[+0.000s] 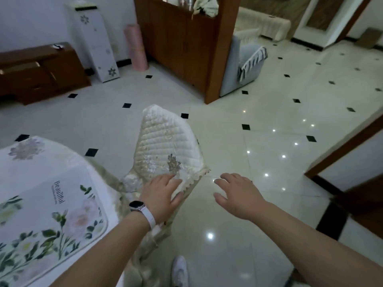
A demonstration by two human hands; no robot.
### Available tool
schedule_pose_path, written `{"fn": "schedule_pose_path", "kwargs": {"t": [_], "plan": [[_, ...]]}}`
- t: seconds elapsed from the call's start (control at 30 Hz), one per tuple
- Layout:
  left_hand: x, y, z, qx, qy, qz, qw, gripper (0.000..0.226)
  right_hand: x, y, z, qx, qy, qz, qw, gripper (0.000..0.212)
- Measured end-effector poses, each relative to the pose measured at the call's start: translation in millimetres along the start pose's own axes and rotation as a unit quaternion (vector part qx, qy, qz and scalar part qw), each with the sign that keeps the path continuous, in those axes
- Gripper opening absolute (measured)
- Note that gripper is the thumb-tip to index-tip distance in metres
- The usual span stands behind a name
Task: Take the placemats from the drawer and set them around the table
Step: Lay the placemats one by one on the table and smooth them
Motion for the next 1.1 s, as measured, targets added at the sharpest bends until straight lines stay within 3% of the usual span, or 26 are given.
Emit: {"fn": "schedule_pose_path", "kwargs": {"t": [0.23,0.47,0.93,1.1], "plan": [[28.8,-109.4,-5.8,-0.016,-0.001,0.088,0.996,0.042,74.9,-24.1,-44.8,0.038,-0.021,0.090,0.995,0.048],[69.6,-185.2,-6.7,-0.030,-0.027,0.144,0.989,0.040,144.2,-42.4,-63.1,0.060,-0.051,0.122,0.989,0.049],[136.7,-383.8,-9.9,-0.021,-0.057,0.043,0.997,0.044,337.6,-168.7,-99.3,0.045,-0.076,0.030,0.996,0.051],[154.2,-428.0,-25.0,0.009,-0.048,0.003,0.999,0.033,385.1,-212.8,-127.9,0.038,-0.057,-0.019,0.997,0.051]]}}
Point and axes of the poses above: each hand's wrist, its own y-axis away from the middle knuckle, its own z-axis out of the palm, x = y × z, the point moved 9 cm from there along -y, towards the middle knuckle, and after that the axes turned 7 degrees about -x, right-handed, at the moved point
